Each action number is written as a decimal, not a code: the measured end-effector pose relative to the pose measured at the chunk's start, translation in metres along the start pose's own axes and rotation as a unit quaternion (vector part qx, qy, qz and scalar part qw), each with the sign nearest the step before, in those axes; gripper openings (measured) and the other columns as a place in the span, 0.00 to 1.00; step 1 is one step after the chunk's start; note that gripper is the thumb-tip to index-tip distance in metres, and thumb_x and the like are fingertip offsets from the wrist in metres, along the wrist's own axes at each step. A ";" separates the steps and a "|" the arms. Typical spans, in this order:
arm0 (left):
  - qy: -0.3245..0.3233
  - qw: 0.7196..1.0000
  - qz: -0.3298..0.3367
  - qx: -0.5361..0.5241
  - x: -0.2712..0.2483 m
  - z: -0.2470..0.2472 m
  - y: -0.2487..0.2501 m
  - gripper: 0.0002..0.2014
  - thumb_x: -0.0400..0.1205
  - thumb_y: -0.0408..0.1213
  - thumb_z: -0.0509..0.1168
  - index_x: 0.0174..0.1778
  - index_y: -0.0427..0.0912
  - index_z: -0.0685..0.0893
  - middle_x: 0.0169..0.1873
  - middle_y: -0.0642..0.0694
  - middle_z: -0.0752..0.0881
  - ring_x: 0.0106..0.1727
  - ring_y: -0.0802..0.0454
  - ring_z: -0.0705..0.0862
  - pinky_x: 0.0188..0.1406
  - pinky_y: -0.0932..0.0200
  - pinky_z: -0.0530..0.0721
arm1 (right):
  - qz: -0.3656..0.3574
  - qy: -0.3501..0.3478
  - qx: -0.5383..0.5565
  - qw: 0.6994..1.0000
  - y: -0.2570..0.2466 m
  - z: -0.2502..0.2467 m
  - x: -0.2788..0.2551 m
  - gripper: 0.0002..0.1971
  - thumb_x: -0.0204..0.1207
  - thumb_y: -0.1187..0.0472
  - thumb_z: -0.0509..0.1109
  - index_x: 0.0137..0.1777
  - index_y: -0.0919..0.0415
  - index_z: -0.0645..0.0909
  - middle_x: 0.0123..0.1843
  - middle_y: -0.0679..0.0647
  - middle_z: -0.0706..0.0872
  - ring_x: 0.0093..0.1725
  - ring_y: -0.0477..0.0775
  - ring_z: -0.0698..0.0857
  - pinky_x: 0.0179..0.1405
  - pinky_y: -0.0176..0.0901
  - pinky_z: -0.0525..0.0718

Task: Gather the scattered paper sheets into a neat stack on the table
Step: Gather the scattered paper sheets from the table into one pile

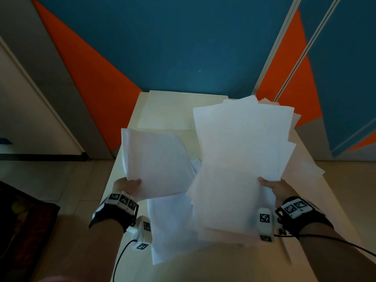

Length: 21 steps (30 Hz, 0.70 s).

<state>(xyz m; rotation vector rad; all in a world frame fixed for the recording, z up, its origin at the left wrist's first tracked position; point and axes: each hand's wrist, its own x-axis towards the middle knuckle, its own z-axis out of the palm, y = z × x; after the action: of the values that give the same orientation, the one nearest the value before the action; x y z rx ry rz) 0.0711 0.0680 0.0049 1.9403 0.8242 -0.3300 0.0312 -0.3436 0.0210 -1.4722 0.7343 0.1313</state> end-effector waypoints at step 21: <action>-0.006 0.992 -0.034 0.124 -0.066 0.065 -0.014 0.03 0.70 0.30 0.67 0.33 0.35 0.83 0.39 0.35 0.86 0.41 0.38 0.83 0.39 0.59 0.78 | 0.021 -0.017 -0.054 0.998 -0.001 -0.032 0.017 0.33 0.66 0.61 0.78 0.69 0.73 0.74 0.70 0.67 0.79 0.70 0.67 0.77 0.75 0.64 0.70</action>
<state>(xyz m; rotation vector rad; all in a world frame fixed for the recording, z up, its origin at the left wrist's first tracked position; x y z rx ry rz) 0.0204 -0.0112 -0.0011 2.1404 0.8755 -0.5048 0.0336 -0.3792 0.0153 -1.5544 0.7399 0.2312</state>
